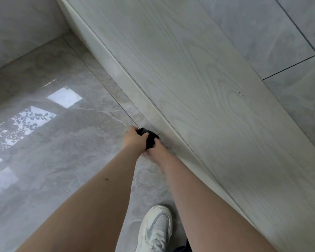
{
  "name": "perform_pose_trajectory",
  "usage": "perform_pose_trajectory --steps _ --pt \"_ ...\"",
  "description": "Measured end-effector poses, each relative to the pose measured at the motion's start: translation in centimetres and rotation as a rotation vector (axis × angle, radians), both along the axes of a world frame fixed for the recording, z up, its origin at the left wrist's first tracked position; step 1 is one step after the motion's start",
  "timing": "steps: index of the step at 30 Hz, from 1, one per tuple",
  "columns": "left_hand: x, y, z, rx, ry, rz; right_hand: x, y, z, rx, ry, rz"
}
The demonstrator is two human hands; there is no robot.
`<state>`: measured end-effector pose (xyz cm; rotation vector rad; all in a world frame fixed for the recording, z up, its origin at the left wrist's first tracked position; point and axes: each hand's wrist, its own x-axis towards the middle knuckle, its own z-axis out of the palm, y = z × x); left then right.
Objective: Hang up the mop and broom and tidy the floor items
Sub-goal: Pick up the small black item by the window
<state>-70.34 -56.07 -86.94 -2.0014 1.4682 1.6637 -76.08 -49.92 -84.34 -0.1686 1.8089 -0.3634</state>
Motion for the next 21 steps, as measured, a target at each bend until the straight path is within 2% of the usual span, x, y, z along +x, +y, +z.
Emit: perform_pose_trajectory --steps 5,9,14,21 --pt "0.8 -0.7 1.7 -0.004 0.009 0.014 0.3 -0.2 1.6 -0.016 -0.027 -0.117" --pt "2.6 -1.1 5.1 -0.011 0.044 0.109 1.2 -1.1 4.5 -0.022 -0.04 -0.224" --pt "5.8 -2.1 10.0 -0.022 0.087 0.149 2.9 -3.0 9.3 0.006 0.04 -0.16" --pt "11.9 -3.9 18.7 -0.059 0.174 0.343 8.7 -6.5 18.6 -0.069 0.162 0.021"
